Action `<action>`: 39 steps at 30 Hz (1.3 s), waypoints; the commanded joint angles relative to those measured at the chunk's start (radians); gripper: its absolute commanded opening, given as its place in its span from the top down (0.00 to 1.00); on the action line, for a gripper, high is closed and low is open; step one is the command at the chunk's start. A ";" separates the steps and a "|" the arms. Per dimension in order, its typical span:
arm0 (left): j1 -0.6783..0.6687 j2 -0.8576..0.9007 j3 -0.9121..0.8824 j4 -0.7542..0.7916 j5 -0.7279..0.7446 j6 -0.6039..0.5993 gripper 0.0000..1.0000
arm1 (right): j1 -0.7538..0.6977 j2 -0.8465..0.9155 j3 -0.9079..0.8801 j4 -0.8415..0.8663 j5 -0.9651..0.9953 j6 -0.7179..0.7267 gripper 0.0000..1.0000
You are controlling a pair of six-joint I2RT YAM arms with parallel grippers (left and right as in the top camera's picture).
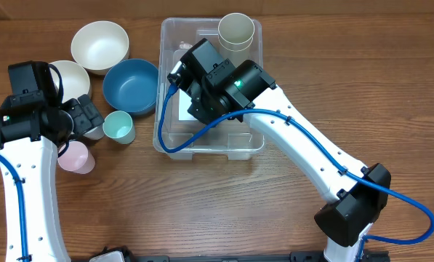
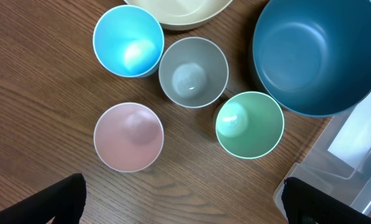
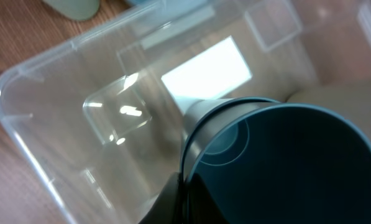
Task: Pack container
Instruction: 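Push the stacked blue cups to the container's back-left corner with the right gripper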
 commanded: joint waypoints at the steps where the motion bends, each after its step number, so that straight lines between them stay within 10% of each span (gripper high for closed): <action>1: 0.004 0.002 0.022 0.001 0.009 -0.014 0.00 | 0.000 -0.004 0.001 0.061 0.015 -0.130 0.96; 21: 0.004 0.002 0.022 0.001 0.009 -0.014 0.00 | -0.068 0.082 0.001 0.217 -0.015 -0.326 0.96; 39: 0.004 0.002 0.022 0.001 0.009 -0.014 0.00 | -0.068 0.082 0.001 0.245 -0.011 -0.326 0.61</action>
